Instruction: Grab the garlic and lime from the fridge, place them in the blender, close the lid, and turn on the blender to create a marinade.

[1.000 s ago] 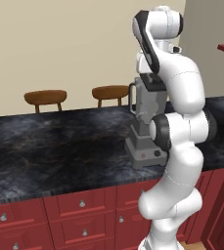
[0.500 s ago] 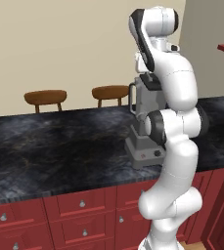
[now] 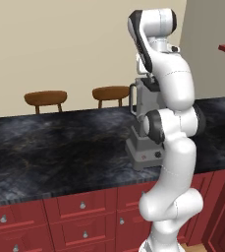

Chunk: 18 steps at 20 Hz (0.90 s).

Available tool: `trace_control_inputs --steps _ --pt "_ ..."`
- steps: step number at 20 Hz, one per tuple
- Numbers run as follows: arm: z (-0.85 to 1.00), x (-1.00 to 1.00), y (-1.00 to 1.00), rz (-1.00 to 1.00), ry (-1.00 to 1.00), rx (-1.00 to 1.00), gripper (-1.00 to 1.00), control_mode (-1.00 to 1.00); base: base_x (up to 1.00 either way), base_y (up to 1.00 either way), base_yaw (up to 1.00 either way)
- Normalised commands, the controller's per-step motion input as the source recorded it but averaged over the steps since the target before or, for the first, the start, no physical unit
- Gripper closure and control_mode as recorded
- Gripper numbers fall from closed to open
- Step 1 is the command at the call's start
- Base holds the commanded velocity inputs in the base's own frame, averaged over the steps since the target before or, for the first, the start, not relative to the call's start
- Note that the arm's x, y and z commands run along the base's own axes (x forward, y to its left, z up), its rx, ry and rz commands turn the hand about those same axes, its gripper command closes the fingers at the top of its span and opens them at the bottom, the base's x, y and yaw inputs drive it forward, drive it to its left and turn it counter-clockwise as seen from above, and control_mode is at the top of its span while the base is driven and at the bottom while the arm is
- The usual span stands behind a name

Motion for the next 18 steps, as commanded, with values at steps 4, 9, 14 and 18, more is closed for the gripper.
trace_control_inputs --steps 4,9,14,18 --pt "0.0 0.11 0.0 0.0 -0.09 0.0 1.0 -1.0 0.0 0.0 0.0" --pt "0.0 0.34 0.02 0.0 -0.15 0.0 1.0 -1.0 0.0 0.0 0.0" --pt "0.0 0.42 0.03 0.0 -0.02 0.0 1.0 -1.0 0.0 0.0 0.0" --pt "-0.04 0.37 0.05 0.0 0.01 0.0 1.0 -1.0 0.0 0.0 0.0"
